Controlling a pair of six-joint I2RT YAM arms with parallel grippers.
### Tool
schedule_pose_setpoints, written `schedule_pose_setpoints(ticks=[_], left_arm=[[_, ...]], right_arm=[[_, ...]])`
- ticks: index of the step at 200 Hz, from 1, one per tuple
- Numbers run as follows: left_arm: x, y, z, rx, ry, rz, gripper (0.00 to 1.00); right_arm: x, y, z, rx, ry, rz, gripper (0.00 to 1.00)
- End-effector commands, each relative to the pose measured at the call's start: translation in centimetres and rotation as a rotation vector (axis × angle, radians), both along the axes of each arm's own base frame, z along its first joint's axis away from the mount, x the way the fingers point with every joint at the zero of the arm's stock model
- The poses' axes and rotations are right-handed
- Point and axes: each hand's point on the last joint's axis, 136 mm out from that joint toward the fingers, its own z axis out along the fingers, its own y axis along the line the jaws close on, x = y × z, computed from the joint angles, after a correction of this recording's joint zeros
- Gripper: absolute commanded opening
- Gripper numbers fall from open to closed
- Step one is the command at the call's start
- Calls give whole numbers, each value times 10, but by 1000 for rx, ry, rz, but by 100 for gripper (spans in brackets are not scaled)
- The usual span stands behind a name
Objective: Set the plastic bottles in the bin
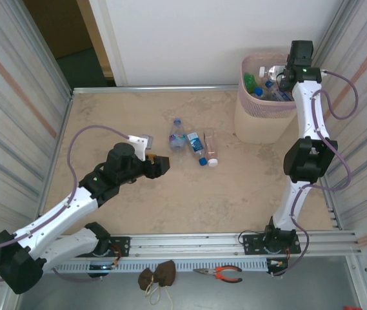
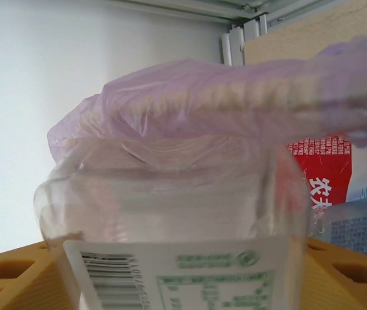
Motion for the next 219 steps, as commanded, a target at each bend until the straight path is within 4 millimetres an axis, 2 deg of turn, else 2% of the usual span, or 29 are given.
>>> schedule_pose_setpoints(ticks=[1, 36, 69, 89, 117, 142, 156, 170, 188, 219], left_arm=[[2, 1, 2, -20, -8, 6, 68], [0, 2, 2, -26, -9, 7, 68], [0, 4, 1, -29, -7, 13, 68], [0, 3, 3, -35, -9, 12, 68], [1, 1, 1, -37, -5, 10, 68], [2, 0, -1, -35, 1, 6, 68], [3, -1, -1, -32, 1, 7, 68], [3, 0, -2, -31, 1, 12, 68], [4, -1, -3, -33, 6, 15, 68], [7, -4, -6, -24, 19, 7, 68]], right_arm=[[2, 17, 8, 25, -17, 59, 80], [-2, 17, 29, 13, -60, 119, 86], [-6, 14, 54, -44, -109, 166, 86], [-6, 12, 71, -122, -136, 219, 83], [-6, 10, 83, -223, -138, 299, 77], [7, 17, 91, -319, -179, 424, 68], [16, 23, 90, -365, -199, 498, 58], [24, 27, 85, -385, -203, 542, 54], [36, 32, 76, -397, -199, 589, 52], [56, 38, 45, -363, -187, 647, 52]])
